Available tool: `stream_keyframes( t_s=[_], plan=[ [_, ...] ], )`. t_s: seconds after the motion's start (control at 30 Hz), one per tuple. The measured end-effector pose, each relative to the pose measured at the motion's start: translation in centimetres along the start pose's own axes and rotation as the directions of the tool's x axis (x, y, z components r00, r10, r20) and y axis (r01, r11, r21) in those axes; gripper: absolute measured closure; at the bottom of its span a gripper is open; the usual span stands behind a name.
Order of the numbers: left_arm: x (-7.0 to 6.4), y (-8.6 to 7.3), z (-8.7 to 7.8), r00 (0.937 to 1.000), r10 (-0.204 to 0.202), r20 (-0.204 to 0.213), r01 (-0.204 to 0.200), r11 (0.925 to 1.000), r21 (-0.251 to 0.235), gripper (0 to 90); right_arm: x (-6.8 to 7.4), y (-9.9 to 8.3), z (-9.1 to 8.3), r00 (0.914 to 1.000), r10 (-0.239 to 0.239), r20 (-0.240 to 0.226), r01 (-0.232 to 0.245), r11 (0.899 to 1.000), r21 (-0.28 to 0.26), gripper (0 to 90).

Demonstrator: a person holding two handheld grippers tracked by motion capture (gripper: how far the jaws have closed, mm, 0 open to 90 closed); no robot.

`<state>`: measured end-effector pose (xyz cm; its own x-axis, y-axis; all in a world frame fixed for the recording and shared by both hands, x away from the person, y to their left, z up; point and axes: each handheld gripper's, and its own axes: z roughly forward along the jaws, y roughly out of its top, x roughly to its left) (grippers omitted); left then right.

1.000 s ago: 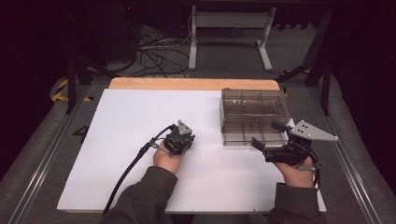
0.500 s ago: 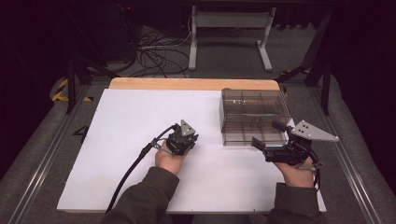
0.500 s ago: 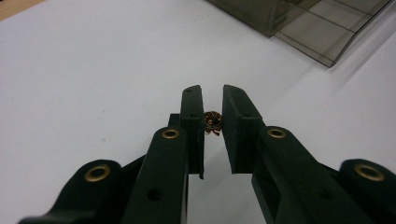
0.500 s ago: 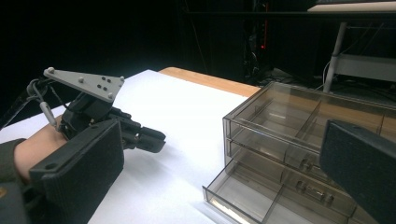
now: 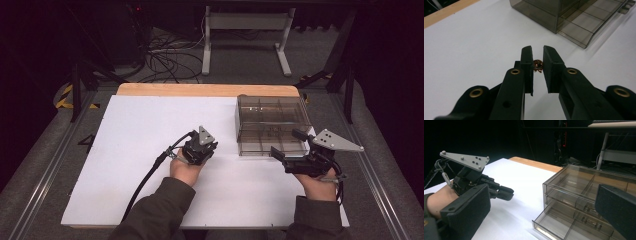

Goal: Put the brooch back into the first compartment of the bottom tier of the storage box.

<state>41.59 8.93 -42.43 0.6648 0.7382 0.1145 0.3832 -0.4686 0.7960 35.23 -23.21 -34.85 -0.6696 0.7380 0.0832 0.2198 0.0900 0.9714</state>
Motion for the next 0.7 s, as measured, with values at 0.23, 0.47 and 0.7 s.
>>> stream_keyframes(
  t_s=[0.23, 0.47, 0.7],
  plan=[
    [-0.7, 0.7, 0.2, 0.9997, 0.002, 0.024, -0.002, 0.9999, -0.017, 79.5, 0.0, 0.0, 0.0, 1.0000, -0.001, 0.000, 0.001, 1.000, -0.003, 1.2],
    [-1.3, 1.3, 0.5, 0.9994, 0.012, 0.032, -0.011, 0.9997, -0.020, 79.5, -0.1, 0.0, -0.2, 1.0000, 0.003, 0.004, -0.003, 1.000, -0.010, 1.3],
    [-1.7, 1.8, 0.9, 0.9991, 0.020, 0.037, -0.019, 0.9995, -0.023, 79.5, 0.0, 0.0, -0.1, 1.0000, 0.002, -0.003, -0.002, 1.000, -0.008, 1.2]
  ],
)
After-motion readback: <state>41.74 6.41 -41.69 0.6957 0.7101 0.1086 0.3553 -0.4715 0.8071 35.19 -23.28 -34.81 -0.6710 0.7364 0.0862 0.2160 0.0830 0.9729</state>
